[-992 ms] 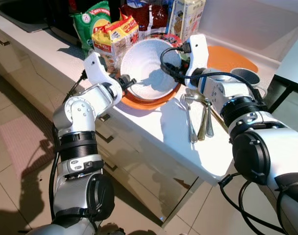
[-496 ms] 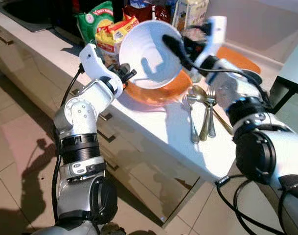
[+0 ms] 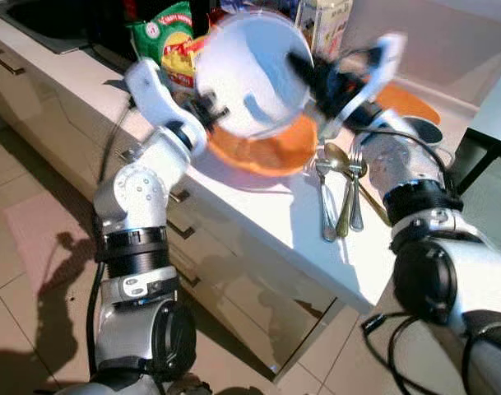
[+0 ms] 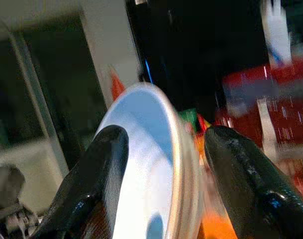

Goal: Setting the table

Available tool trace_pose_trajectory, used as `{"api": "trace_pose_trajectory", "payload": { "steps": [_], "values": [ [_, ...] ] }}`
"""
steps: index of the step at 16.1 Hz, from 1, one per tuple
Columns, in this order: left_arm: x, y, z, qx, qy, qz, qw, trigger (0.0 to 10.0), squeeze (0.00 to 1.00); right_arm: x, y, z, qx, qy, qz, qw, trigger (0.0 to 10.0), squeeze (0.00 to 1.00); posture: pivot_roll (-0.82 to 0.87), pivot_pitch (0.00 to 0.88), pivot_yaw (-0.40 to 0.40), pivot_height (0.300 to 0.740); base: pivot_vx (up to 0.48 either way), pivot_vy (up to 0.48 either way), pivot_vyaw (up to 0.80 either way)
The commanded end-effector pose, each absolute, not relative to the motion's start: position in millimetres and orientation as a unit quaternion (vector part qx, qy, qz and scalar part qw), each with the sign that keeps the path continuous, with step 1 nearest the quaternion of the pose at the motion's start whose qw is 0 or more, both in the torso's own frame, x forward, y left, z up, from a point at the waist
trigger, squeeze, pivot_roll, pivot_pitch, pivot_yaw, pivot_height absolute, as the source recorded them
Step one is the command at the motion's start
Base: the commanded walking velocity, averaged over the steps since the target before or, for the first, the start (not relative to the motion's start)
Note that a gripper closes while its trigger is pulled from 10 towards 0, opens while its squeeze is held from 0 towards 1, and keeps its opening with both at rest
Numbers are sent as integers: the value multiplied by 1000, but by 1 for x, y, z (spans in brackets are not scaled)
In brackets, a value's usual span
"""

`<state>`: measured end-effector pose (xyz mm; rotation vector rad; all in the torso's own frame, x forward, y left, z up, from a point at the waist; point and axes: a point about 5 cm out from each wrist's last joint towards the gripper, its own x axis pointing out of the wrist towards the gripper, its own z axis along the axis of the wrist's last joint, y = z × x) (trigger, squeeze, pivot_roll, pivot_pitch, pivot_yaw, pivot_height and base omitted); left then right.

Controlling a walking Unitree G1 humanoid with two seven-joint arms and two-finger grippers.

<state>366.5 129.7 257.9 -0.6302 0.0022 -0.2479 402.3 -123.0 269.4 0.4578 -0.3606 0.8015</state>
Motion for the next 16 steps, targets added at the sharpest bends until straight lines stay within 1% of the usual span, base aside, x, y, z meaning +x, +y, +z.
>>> {"api": "trace_pose_trajectory", "payload": {
  "steps": [1, 2, 3, 4, 6, 7, 8, 9, 10, 11, 12, 13, 14, 15, 16],
  "values": [
    [363, 128, 274, -292, -42, -135, 946, 0, 0, 396, -131, 288, 240, -221, 390, 861, 10000, 0, 160, 0, -44, 740, 0, 0, 0],
    [360, 135, 281, -281, -66, -123, 949, 0, 0, 385, -137, 303, 257, -261, 394, 843, 10000, 0, 161, 0, -44, 740, 0, 0, 0],
    [353, 144, 286, -254, -94, -99, 957, 0, 0, 367, -144, 314, 265, -290, 379, 838, 10000, 0, 159, 0, -47, 740, 0, 0, 0],
    [350, 147, 287, -245, -101, -89, 960, 0, 0, 361, -146, 316, 267, -295, 373, 838, 10000, 0, 159, 0, -47, 740, 0, 0, 0],
    [333, 162, 288, -211, -126, -52, 968, 0, 0, 333, -148, 306, 229, -282, 344, 866, 10000, 0, 141, 0, -50, 740, 0, 0, 0],
    [325, 166, 287, -192, -140, -45, 970, 0, 0, 321, -148, 302, 232, -277, 336, 870, 10000, 0, 139, 0, -54, 740, 0, 0, 0],
    [322, 168, 286, -177, -147, -40, 972, 0, 0, 316, -148, 300, 232, -273, 329, 874, 10000, 0, 140, 0, -55, 740, 0, 0, 0],
    [314, 170, 287, -134, -164, -35, 977, 0, 0, 307, -148, 297, 228, -264, 320, 881, 10000, 0, 135, 0, -53, 740, 0, 0, 0],
    [306, 171, 288, -101, -185, -33, 977, 0, 0, 298, -146, 294, 207, -249, 302, 897, 10000, 0, 127, 0, -50, 740, 0, 0, 0],
    [298, 172, 289, -102, -207, -35, 972, 0, 0, 291, -144, 290, 196, -236, 280, 910, 10000, 0, 112, 0, -44, 740, 0, 0, 0],
    [292, 173, 287, -109, -218, -37, 969, 1294, 0, 287, -141, 284, 189, -223, 255, 922, 10000, 0, 105, 0, -39, 740, 0, 0, 0],
    [290, 174, 287, -103, -224, -30, 969, 1216, 0, 287, -140, 282, 184, -217, 245, 927, 10000, 0, 102, 0, -43, 740, 0, 0, 0],
    [288, 174, 285, -86, -225, -28, 970, 902, 0, 285, -136, 277, 178, -201, 231, 935, 10000, 0, 108, 0, -45, 740, 0, 0, 0],
    [287, 175, 283, -70, -222, -27, 972, 1255, 0, 284, -135, 274, 168, -192, 223, 941, 10000, 0, 113, 0, -46, 740, 0, 0, 0],
    [283, 175, 277, -38, -212, -23, 976, 4235, 0, 283, -134, 265, 126, -174, 200, 956, 10000, 0, 125, 0, -49, 740, 0, 0, 0]
  ]
}}
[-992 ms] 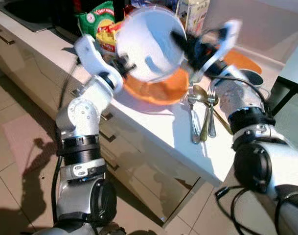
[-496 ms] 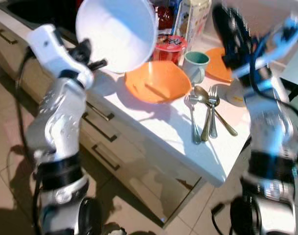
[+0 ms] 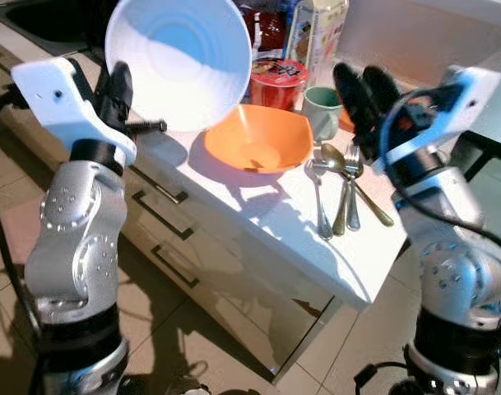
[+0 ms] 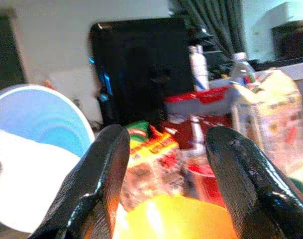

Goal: Setting the table

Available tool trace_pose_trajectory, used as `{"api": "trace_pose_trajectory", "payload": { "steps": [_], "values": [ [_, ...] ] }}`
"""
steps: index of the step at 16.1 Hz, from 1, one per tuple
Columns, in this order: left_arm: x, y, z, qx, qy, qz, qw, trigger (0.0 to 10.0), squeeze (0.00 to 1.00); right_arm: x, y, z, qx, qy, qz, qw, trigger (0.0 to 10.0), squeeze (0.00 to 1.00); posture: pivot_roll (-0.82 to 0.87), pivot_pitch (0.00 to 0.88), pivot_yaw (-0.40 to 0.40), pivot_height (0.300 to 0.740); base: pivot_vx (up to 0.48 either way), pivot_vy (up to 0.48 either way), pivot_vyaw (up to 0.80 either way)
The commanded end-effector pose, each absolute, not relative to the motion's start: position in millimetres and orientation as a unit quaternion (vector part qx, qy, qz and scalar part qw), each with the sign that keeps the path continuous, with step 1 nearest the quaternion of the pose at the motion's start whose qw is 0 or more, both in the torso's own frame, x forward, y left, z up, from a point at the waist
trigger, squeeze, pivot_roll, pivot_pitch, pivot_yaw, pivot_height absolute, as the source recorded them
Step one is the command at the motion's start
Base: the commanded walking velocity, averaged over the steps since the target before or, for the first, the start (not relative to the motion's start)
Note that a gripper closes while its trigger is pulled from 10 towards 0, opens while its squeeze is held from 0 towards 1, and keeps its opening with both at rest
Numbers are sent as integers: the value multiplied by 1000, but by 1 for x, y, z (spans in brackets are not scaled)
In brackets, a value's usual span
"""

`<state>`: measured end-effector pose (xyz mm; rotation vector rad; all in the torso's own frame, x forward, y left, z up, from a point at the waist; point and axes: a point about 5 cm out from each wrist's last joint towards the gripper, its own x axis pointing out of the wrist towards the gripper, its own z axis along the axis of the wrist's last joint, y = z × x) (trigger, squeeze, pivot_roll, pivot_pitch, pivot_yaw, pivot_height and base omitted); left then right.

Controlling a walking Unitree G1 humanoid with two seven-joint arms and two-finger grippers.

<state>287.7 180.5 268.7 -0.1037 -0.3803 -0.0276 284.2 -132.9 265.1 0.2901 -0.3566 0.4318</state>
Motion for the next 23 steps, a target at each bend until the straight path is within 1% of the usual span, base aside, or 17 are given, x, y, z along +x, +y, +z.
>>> {"api": "trace_pose_trajectory", "payload": {
  "steps": [1, 2, 4, 7, 9, 12, 15, 20, 22, 23],
  "values": [
    [280, 175, 273, -35, -198, -33, 979, 9333, 0, 282, -134, 262, 110, -168, 190, 961, 10000, 0, 128, 0, -51, 740, 0, 0, 0],
    [275, 174, 267, -27, -186, -49, 981, 10000, 0, 282, -135, 258, 91, -159, 168, 969, 10000, 0, 126, 0, -52, 740, 0, 0, 0],
    [270, 175, 250, 7, -171, -55, 984, 10000, 0, 281, -135, 251, 83, -145, 148, 975, 10000, 0, 114, 0, -51, 740, 0, 0, 0],
    [269, 162, 239, 45, -164, -78, 982, 10000, 0, 279, -127, 240, 79, -135, 154, 976, 10000, 0, 129, 0, -53, 740, 0, 0, 0],
    [268, 160, 242, 47, -173, -84, 980, 10000, 0, 279, -120, 232, 82, -121, 162, 976, 10000, 0, 127, 0, -54, 740, 0, 0, 0],
    [271, 156, 241, 46, -171, -91, 980, 10000, 0, 277, -122, 224, 75, -104, 155, 980, 10000, 0, 109, 0, -51, 740, 0, 0, 0],
    [270, 150, 235, 54, -158, -107, 980, 10000, 0, 281, -125, 224, 59, -115, 143, 981, 10000, 0, 131, 0, -54, 740, -269, 0, 0],
    [271, 149, 233, 51, -159, -97, 981, 10000, 0, 279, -115, 219, 66, -107, 156, 980, 10000, 0, 130, 0, -53, 740, -273, 0, 0],
    [270, 148, 235, 54, -163, -99, 980, 10000, 0, 280, -114, 219, 64, -108, 160, 979, 10000, 0, 137, 0, -69, 740, -266, 0, 0],
    [270, 151, 236, 52, -165, -91, 981, 10000, 0, 282, -112, 220, 63, -109, 162, 979, 10000, 0, 126, 0, -58, 740, -240, 0, 0]
  ]
}}
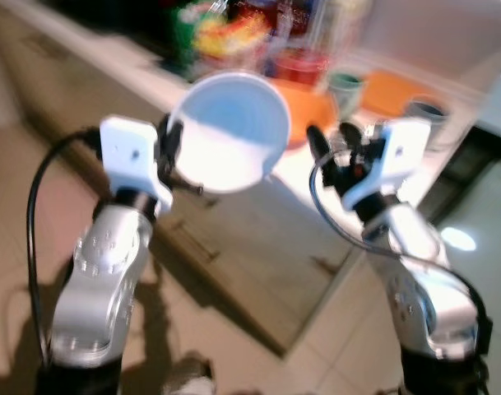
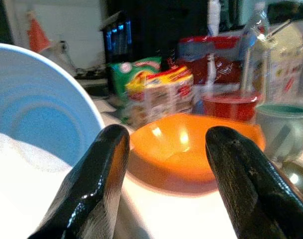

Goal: Setting the table

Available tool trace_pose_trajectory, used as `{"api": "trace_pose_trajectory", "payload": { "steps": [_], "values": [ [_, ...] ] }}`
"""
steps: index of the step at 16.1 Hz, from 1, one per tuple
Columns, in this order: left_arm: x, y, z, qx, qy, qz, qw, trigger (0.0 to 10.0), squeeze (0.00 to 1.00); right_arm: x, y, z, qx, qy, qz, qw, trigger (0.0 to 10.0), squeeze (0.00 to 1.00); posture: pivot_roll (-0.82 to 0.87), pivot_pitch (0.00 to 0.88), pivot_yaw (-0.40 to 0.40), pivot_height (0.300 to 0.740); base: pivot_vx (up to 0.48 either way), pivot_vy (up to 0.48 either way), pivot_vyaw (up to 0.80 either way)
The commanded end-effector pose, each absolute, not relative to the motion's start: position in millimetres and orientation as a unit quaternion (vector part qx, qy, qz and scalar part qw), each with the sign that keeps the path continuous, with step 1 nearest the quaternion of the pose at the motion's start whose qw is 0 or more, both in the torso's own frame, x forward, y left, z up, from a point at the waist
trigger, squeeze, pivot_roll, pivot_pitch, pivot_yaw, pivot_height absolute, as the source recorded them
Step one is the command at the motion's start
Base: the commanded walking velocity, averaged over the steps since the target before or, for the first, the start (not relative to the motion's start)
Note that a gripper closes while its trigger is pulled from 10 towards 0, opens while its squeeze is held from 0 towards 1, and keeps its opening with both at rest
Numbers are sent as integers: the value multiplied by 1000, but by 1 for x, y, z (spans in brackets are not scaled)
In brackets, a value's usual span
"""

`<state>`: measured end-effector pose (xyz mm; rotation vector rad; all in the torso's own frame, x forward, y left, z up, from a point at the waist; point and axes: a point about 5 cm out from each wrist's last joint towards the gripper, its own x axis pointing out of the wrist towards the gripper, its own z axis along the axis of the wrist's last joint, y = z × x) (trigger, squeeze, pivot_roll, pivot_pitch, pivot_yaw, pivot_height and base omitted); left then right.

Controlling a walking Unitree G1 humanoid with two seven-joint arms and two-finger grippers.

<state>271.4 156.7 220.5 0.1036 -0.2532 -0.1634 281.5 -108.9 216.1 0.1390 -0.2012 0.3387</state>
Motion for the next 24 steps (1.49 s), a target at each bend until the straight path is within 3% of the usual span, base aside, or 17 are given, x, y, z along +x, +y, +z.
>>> {"api": "trace_pose_trajectory", "payload": {
  "steps": [1, 6, 8, 14, 17, 24],
  "values": [
    [271, 155, 236, 45, -164, -82, 982, 10000, 0, 282, -109, 222, 62, -112, 166, 978, 10000, 0, 115, 0, -55, 740, 0, 0, 0],
    [267, 158, 223, 74, -141, -85, 984, 10000, 0, 286, -113, 198, 57, -66, 136, 987, 10000, 0, 137, 0, -52, 740, 0, 0, 0],
    [270, 162, 219, 76, -132, -74, 986, 10000, 0, 289, -113, 197, 3, -83, 120, 989, 10000, 0, 135, 0, -51, 740, 0, -289, 0],
    [275, 166, 195, 85, -96, -47, 991, 10000, 0, 288, -117, 178, 20, -63, 125, 990, 10000, 0, 127, 0, -45, 740, 0, -389, 0],
    [274, 163, 187, 90, -91, -46, 991, 10000, 0, 289, -116, 163, -21, -66, 147, 987, 10000, 0, 138, 0, -52, 740, 0, -393, 504],
    [280, 158, 181, 103, -90, -55, 989, 10000, 0, 293, -126, 156, -7, -60, 112, 992, 10000, 0, 121, 0, -38, 740, 0, -391, 799]
  ]
}}
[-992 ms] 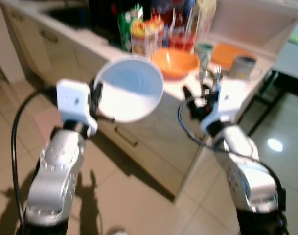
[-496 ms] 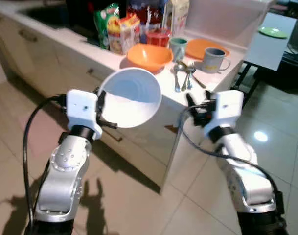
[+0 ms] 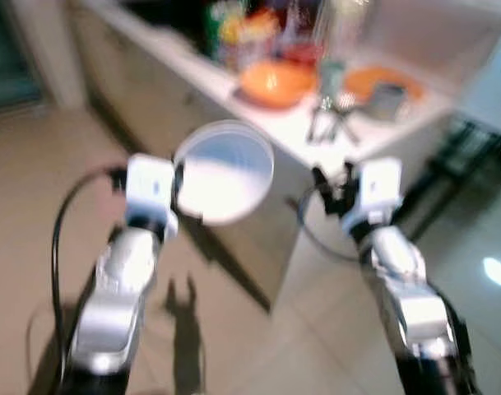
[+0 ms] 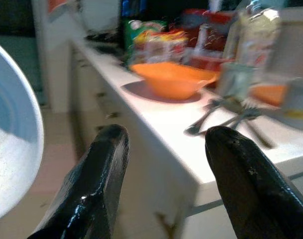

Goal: Setting the table

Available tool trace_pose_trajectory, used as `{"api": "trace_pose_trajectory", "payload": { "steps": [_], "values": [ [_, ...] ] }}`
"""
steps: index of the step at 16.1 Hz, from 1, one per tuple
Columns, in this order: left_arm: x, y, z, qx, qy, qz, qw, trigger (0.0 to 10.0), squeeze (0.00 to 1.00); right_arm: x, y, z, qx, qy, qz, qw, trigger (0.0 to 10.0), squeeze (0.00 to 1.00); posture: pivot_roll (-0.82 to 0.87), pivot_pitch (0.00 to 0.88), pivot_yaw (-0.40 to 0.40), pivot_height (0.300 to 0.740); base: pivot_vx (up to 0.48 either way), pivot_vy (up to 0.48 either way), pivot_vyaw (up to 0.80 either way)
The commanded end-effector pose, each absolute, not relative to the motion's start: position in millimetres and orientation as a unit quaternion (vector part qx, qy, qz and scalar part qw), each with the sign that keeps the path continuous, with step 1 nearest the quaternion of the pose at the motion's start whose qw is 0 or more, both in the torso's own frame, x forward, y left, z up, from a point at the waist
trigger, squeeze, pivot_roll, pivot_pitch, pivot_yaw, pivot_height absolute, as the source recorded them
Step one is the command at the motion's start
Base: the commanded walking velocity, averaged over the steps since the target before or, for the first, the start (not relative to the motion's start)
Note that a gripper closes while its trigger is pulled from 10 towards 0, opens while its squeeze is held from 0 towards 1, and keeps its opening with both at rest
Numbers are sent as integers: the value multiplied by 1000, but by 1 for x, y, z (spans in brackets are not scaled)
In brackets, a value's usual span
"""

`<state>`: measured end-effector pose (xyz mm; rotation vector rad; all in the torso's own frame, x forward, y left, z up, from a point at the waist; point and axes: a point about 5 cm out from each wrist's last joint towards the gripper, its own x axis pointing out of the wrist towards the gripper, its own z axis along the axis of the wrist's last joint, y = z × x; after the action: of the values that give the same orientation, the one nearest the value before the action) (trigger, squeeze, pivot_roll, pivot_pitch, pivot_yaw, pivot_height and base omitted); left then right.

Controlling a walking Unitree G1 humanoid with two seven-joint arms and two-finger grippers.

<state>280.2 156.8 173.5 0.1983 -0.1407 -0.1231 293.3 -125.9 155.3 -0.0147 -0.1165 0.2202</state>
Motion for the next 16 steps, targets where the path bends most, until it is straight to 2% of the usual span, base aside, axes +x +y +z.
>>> {"api": "trace_pose_trajectory", "payload": {
  "steps": [1, 10, 12, 16],
  "values": [
    [281, 158, 181, 102, -89, -52, 989, 10000, 0, 293, -127, 155, -6, -60, 105, 993, 10000, 0, 115, 0, -37, 740, 0, -382, 800],
    [287, 156, 174, 105, -87, -42, 990, 10000, 0, 295, -143, 157, -15, -59, 76, 995, 10000, 0, 85, 0, -31, 740, 0, -384, 800],
    [285, 155, 174, 109, -88, -44, 989, 10000, 0, 296, -149, 156, 17, -56, 59, 997, 10000, 0, 94, 0, -35, 740, 0, -384, 0],
    [291, 162, 178, 110, -89, -29, 989, 10000, 0, 299, -138, 153, 30, -46, 71, 996, 10000, 0, 110, 0, -39, 740, 0, -382, 0]
  ]
}}
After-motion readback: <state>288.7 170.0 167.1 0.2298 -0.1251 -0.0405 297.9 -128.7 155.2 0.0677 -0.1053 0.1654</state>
